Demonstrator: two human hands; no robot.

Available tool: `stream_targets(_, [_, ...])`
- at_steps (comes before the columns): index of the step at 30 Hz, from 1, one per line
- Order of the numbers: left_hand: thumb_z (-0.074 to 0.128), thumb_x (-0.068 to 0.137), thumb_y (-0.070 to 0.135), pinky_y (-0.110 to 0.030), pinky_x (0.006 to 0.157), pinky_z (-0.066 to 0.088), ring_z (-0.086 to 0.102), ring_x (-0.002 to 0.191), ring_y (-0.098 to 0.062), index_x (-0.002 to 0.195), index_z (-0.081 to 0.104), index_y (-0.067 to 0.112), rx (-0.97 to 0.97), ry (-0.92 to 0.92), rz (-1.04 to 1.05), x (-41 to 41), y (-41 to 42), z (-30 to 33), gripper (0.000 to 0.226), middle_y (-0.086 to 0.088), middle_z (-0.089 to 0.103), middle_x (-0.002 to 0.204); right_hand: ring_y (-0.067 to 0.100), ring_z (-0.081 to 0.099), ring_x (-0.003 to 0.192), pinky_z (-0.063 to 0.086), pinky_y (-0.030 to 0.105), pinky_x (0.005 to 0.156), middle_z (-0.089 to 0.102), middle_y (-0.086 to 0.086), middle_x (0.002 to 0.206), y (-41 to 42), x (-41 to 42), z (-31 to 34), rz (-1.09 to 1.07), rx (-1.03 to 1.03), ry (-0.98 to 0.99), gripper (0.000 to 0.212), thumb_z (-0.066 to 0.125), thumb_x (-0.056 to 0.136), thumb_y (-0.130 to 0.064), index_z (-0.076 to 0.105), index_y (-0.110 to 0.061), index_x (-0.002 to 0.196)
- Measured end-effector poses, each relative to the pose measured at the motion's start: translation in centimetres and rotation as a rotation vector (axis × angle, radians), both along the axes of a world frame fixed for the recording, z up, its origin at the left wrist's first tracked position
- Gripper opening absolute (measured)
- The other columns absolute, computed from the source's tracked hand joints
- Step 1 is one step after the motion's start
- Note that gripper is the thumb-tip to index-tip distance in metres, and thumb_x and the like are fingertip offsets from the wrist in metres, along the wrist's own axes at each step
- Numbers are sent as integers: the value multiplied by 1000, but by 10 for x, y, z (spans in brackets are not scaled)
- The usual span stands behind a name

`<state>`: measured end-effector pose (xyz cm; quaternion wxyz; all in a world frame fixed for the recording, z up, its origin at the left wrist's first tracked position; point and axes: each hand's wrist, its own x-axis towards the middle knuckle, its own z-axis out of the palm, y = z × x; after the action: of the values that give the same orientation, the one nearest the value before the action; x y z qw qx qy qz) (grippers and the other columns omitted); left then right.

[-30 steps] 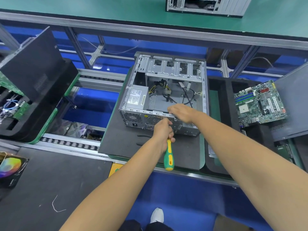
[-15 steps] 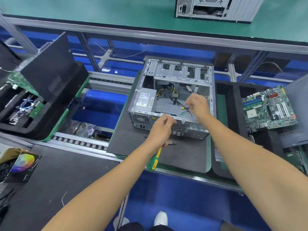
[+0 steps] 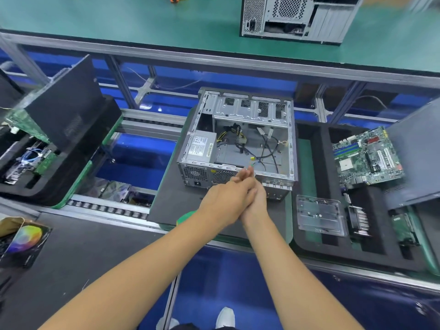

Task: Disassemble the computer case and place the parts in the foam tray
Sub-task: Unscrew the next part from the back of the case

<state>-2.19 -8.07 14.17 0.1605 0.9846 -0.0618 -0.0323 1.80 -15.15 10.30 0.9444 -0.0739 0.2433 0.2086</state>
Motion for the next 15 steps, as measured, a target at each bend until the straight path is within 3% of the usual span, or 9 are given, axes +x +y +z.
stream_targets(2, [36, 107, 44, -42, 76, 48, 66, 101, -32, 120, 52, 29, 12, 31, 69, -2, 0, -1, 26, -4, 65, 118, 18, 71, 61, 57, 26, 57, 72, 2, 74, 1, -6, -2, -29, 24, 16, 41, 39, 106, -17, 73, -14, 83])
stream_targets(7, [45, 104, 48, -39, 73, 45, 66, 99, -28, 113, 54, 34, -41, 27, 164, -8, 2, -7, 19, 0, 69, 109, 17, 77, 75, 58, 32, 70, 74, 3, 78, 3, -14, -4, -59, -33, 40, 61, 34, 109, -21, 76, -11, 66])
stream_targets(9, [47, 102, 53, -42, 79, 52, 65, 98, -25, 105, 50, 38, -227, 87, 182, -11, 8, -14, 16, 1, 70, 107, 19, 75, 70, 54, 36, 70, 69, 4, 73, 2, -12, -3, -56, -95, 91, 52, 34, 110, -24, 66, -13, 69])
stream_targets(11, [53, 100, 52, -42, 77, 53, 63, 88, -22, 91, 47, 32, -494, 98, 209, -13, 14, -22, 23, 4, 69, 93, 17, 64, 52, 52, 30, 59, 57, 1, 61, -1, -9, -4, -71, -136, 143, 41, 35, 108, -22, 49, -16, 71])
stream_targets(13, [54, 101, 48, -35, 65, 46, 53, 67, -15, 78, 45, 28, -731, -16, 276, -15, 22, -29, 31, 9, 58, 70, 12, 38, 39, 38, 24, 44, 37, -4, 51, -7, -5, -6, -75, -143, 128, 36, 34, 105, -19, 40, -18, 69])
stream_targets(15, [47, 101, 54, -32, 56, 38, 42, 59, -12, 72, 43, 27, -948, -170, 416, -14, 32, -34, 40, 9, 46, 61, 11, 21, 37, 21, 23, 38, 25, -6, 49, -12, 2, -4, -26, -253, 23, 34, 34, 99, -19, 38, -19, 65])
